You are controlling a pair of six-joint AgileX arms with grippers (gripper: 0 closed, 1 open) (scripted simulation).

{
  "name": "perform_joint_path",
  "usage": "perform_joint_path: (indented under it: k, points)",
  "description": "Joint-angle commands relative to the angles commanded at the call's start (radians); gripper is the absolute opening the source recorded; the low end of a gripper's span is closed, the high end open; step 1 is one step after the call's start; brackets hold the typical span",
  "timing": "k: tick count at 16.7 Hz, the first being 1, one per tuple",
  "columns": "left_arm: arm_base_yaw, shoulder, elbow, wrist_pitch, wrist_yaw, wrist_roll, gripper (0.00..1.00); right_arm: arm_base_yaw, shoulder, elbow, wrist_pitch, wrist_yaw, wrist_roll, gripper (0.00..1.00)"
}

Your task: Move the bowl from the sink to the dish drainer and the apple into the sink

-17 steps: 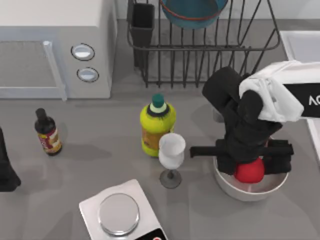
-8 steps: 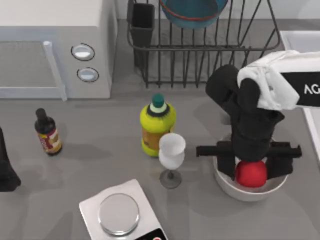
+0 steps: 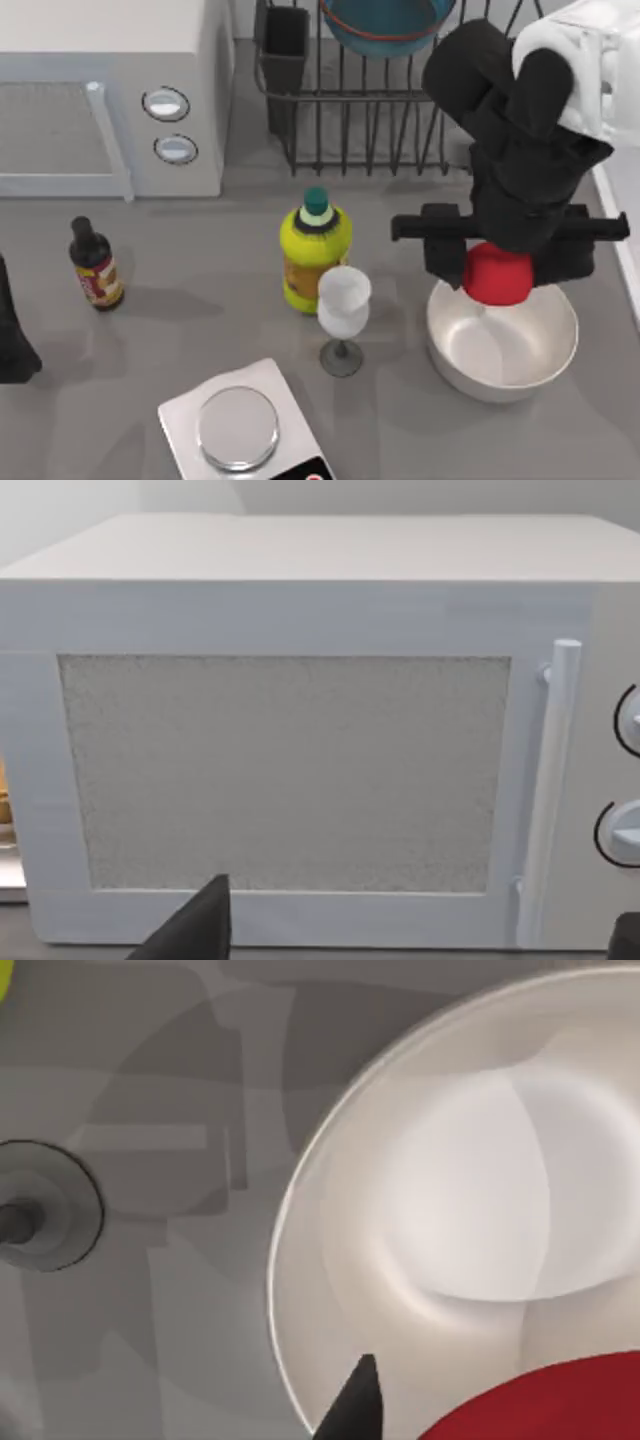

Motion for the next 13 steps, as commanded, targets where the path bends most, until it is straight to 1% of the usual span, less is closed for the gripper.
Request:
perform_joint_path:
  k: [5,7,10,13]
  points:
    - [0.0,0.0,0.0,0.0,0.0,0.0,1.0,-0.002,-0.003,0.004,0.003,0.0,0.001,0.0]
    - [0.0,0.0,0.0,0.0,0.0,0.0,1.0,-0.019,-0.006,-0.009,0.032,-0.001,-0.013,0.0]
    - [0.0,0.0,0.0,0.0,0.0,0.0,1.0,-0.087,-0.018,-0.065,0.154,-0.011,-0.067,0.0]
    - [0.0,0.0,0.0,0.0,0.0,0.0,1.0,-0.191,-0.036,-0.16,0.356,-0.036,-0.143,0.0]
